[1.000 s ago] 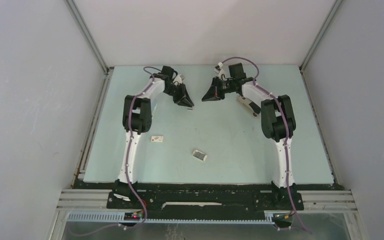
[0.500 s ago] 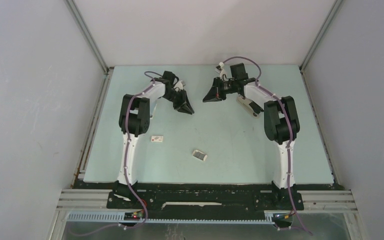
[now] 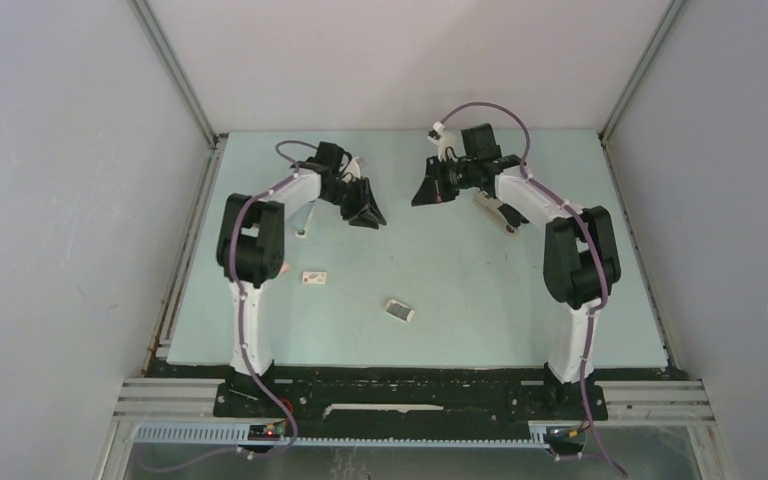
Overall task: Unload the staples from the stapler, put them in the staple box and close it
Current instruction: Adjust the staple at the center of the board, then pick up the staple from the center of the board.
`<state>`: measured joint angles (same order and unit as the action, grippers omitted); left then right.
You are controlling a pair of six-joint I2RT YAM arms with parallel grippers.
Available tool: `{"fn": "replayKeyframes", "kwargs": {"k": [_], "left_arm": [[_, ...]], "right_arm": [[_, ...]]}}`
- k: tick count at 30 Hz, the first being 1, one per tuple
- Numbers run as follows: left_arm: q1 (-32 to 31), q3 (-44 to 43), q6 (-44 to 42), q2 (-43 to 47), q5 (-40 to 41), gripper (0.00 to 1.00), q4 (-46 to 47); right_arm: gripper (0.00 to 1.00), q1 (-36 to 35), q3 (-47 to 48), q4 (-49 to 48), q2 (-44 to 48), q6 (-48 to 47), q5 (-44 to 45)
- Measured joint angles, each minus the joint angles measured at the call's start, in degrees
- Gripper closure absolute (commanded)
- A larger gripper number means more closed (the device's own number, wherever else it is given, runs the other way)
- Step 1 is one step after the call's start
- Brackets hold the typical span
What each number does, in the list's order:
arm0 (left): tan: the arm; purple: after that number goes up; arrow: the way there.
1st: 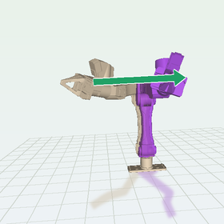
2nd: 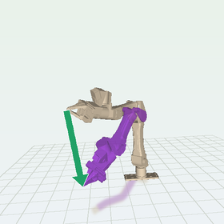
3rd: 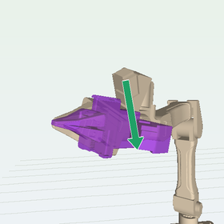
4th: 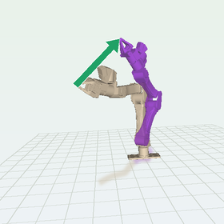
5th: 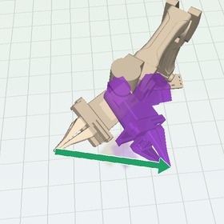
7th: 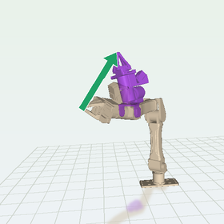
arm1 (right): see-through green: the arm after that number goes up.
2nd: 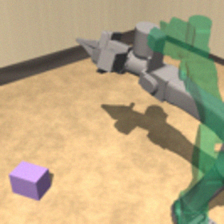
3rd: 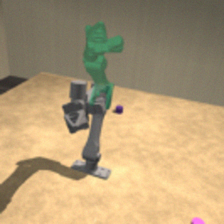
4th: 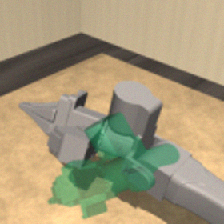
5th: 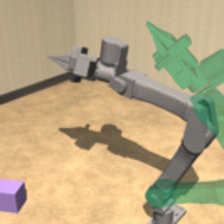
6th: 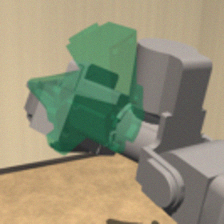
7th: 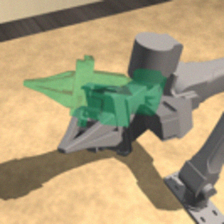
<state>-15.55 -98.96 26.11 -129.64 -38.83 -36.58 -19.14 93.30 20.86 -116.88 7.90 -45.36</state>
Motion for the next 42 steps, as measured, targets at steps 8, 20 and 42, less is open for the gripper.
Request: {"fn": "replayKeyframes", "kwargs": {"k": [8,20,42], "left_arm": [[-0.2,24.7,0.9,27.0,5.9,0.43,17.3],[-2.5,47.5,-3.7,49.4,29.6,0.08,33.8],[-13.5,23.2,-4.7,20.4,43.1,0.34,21.4]], "right_arm": [[0.75,-2.4,-7.1,0.5,15.1,-14.4,4.6],[0.48,0.3,-14.5,1.4,28.8,-29.7,4.8],[0.49,4.0,-15.8,8.2,23.4,-35.6,-5.9]]}}
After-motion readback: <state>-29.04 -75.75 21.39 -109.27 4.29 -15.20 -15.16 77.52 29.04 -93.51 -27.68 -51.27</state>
